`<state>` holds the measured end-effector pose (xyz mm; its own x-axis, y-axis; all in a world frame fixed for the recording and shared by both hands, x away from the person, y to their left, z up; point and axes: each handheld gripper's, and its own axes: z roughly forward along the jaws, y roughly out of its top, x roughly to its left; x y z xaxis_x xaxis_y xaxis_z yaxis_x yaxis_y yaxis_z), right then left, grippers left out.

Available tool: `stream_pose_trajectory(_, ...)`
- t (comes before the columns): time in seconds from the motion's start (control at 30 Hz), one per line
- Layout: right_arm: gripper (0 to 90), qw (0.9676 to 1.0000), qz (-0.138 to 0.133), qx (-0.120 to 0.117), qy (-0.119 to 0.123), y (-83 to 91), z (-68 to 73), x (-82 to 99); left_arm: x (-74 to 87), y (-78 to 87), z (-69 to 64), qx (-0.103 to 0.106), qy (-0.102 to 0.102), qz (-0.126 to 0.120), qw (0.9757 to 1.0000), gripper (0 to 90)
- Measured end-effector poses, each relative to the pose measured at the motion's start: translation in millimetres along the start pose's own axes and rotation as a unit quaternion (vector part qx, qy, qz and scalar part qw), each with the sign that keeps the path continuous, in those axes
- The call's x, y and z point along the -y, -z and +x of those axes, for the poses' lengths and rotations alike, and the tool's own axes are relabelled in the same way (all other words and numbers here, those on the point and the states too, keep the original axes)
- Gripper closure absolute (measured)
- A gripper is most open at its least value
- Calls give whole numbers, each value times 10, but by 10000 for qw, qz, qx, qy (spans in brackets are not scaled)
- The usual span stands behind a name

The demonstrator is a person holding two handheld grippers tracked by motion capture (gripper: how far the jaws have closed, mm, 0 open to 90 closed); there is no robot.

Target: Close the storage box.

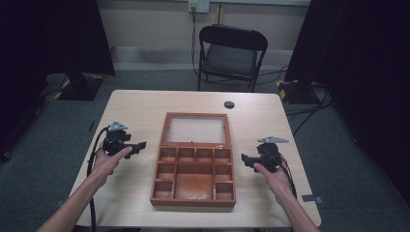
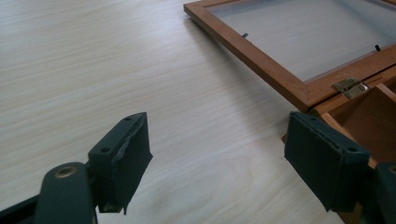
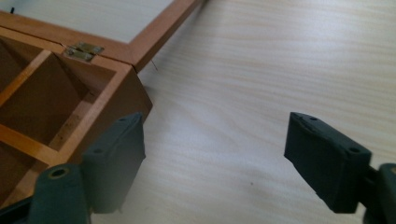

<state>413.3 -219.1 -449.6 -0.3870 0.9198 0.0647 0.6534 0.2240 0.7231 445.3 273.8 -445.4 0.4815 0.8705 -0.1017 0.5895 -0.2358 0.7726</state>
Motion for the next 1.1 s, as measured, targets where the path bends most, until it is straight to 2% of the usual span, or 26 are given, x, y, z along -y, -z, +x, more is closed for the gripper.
stream_pose_trajectory(0.03,222,10000,-15,-22,29,-18,11,-58,-16,-17,-2,31,28,9,10000,222)
stream_pose_trajectory(0.1,223,10000,-6,-23,31,-27,17,-98,-74,-75,-8,286,131,142,9994,222)
stream_pose_trajectory(0.13,214,10000,-3,-96,-2,-51,33,-183,-143,-112,-35,392,105,126,9991,221)
stream_pose_trajectory(0.17,214,10000,-3,-96,-2,-51,33,-183,-143,-112,-35,392,105,126,9991,220)
stream_pose_trajectory(0.27,208,9994,-11,-342,-43,-128,94,-368,-274,-138,-81,428,58,-12,9991,220)
stream_pose_trajectory(0.33,209,9993,-39,-376,-12,-151,115,-411,-367,-155,-114,435,54,-105,9990,221)
stream_pose_trajectory(0.47,194,9982,-61,-602,-39,-260,190,-614,-513,-219,-181,421,-93,-110,9990,221)
stream_pose_trajectory(0.53,183,9981,-116,-597,-15,-364,242,-754,-516,-276,-196,430,-46,-111,9990,221)
stream_pose_trajectory(0.6,185,9981,-118,-597,-4,-406,249,-784,-464,-365,-202,429,-11,95,9990,221)
stream_pose_trajectory(0.63,190,9980,-99,-630,-40,-454,246,-798,-435,-403,-204,362,-39,241,9990,222)
stream_pose_trajectory(0.67,186,9975,-29,-688,-127,-504,238,-798,-406,-433,-208,379,-28,315,9988,222)
stream_pose_trajectory(0.7,182,9970,35,-756,-183,-549,229,-789,-380,-452,-204,436,-23,312,9986,222)
stream_pose_trajectory(0.77,181,9961,154,-815,-293,-627,212,-758,-339,-488,-198,575,188,266,9978,222)
stream_pose_trajectory(0.83,180,9956,250,-805,-410,-692,197,-725,-318,-528,-193,674,285,273,9969,222)
stream_pose_trajectory(0.9,176,9948,292,-827,-526,-762,185,-700,-307,-577,-195,701,339,332,9964,222)
stream_pose_trajectory(1.0,166,9945,403,-798,-547,-857,190,-675,-307,-644,-223,698,491,378,9956,222)
stream_pose_trajectory(1.07,154,9939,480,-810,-571,-906,201,-660,-316,-695,-209,775,718,461,9933,222)
stream_pose_trajectory(1.1,144,9935,473,-855,-585,-925,201,-656,-322,-717,-212,764,714,437,9936,222)
